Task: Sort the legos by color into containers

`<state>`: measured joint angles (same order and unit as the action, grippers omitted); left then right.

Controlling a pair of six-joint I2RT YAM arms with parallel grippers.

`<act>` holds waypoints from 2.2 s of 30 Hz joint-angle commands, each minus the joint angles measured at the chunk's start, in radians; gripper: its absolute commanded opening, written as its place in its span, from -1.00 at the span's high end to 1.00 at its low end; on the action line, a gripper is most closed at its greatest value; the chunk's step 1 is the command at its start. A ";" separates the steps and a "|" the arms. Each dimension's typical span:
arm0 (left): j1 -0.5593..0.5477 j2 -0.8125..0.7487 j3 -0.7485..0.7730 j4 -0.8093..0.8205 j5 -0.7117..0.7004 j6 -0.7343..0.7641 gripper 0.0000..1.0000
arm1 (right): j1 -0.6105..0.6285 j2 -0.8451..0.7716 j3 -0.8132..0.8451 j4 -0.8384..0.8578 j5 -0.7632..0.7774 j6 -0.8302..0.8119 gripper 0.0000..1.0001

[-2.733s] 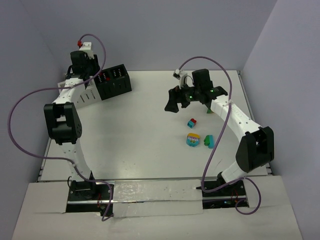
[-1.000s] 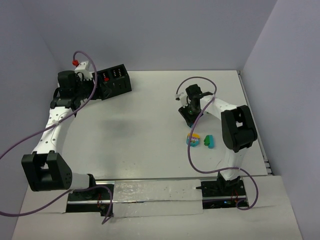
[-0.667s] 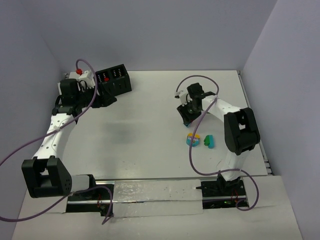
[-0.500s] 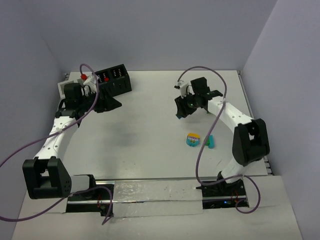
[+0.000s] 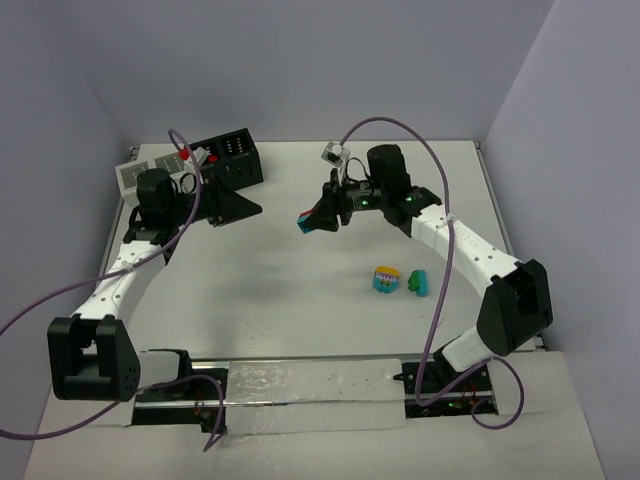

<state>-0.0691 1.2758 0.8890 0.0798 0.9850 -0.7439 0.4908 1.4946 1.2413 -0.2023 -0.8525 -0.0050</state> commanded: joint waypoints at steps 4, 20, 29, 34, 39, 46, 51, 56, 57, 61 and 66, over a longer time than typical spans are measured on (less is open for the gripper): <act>-0.057 -0.079 0.013 0.143 0.020 0.074 -0.60 | 0.004 0.021 0.009 0.271 -0.164 0.390 0.48; -0.097 -0.233 0.155 -0.383 0.003 1.152 -0.71 | -0.004 0.151 -0.071 0.557 -0.192 0.930 0.66; -0.204 -0.254 0.111 -0.416 -0.011 1.258 -0.72 | 0.003 0.173 -0.111 0.649 -0.171 1.057 0.73; -0.242 -0.228 0.128 -0.424 -0.052 1.291 -0.72 | 0.015 0.179 -0.107 0.644 -0.163 1.056 0.78; -0.286 -0.203 0.135 -0.411 -0.123 1.300 -0.72 | 0.025 0.172 -0.100 0.634 -0.159 1.049 0.79; -0.319 -0.178 0.148 -0.401 -0.151 1.261 -0.71 | 0.041 0.157 -0.095 0.609 -0.146 1.019 0.79; -0.333 -0.171 0.146 -0.367 -0.179 1.229 -0.62 | 0.054 0.152 -0.087 0.589 -0.138 1.001 0.79; -0.346 -0.166 0.145 -0.351 -0.212 1.226 -0.55 | 0.060 0.158 -0.081 0.601 -0.142 1.022 0.79; -0.352 -0.165 0.145 -0.350 -0.219 1.228 -0.53 | 0.062 0.159 -0.080 0.605 -0.142 1.024 0.79; -0.362 -0.165 0.138 -0.333 -0.250 1.227 -0.47 | 0.067 0.157 -0.075 0.608 -0.144 1.031 0.79; -0.368 -0.162 0.133 -0.311 -0.282 1.218 -0.39 | 0.074 0.159 -0.079 0.615 -0.146 1.037 0.79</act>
<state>-0.4271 1.1103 1.0050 -0.2908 0.7409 0.4862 0.5503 1.6760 1.1374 0.3729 -0.9916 1.0256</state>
